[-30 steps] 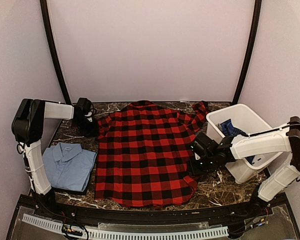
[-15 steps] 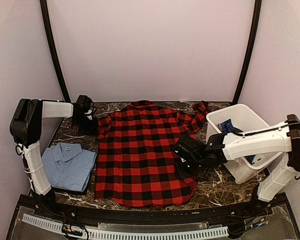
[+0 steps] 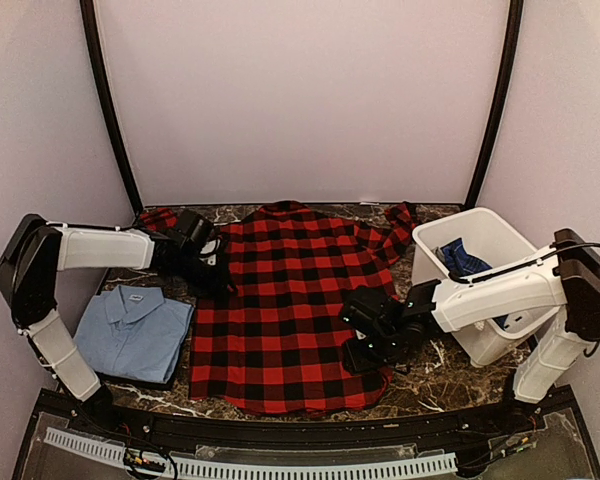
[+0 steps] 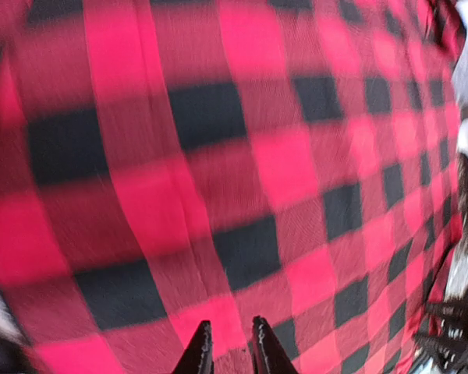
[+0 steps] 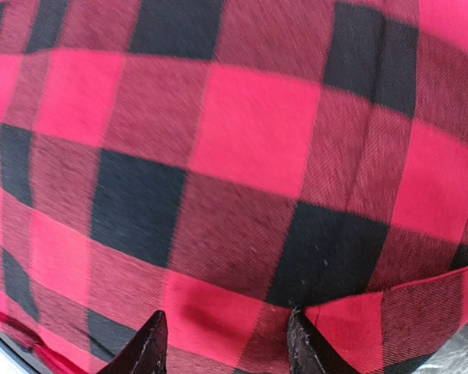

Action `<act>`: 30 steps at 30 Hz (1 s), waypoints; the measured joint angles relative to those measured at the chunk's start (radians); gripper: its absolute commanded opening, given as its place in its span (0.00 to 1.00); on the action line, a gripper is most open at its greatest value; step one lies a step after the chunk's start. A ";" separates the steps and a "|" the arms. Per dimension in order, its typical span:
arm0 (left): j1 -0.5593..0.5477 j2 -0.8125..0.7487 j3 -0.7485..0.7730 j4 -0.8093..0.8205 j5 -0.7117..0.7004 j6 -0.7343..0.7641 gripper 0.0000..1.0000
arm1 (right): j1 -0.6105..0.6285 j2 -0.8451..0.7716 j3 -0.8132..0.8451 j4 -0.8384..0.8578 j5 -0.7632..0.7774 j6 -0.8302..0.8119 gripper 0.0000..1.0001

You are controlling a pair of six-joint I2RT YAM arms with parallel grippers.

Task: Fold and stack the long sleeve shirts
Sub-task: Flatten out the square-folded shirt at the center of the board.

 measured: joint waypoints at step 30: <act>-0.056 -0.018 -0.224 0.109 0.088 -0.072 0.18 | 0.001 -0.472 -0.272 -0.241 0.086 0.317 0.52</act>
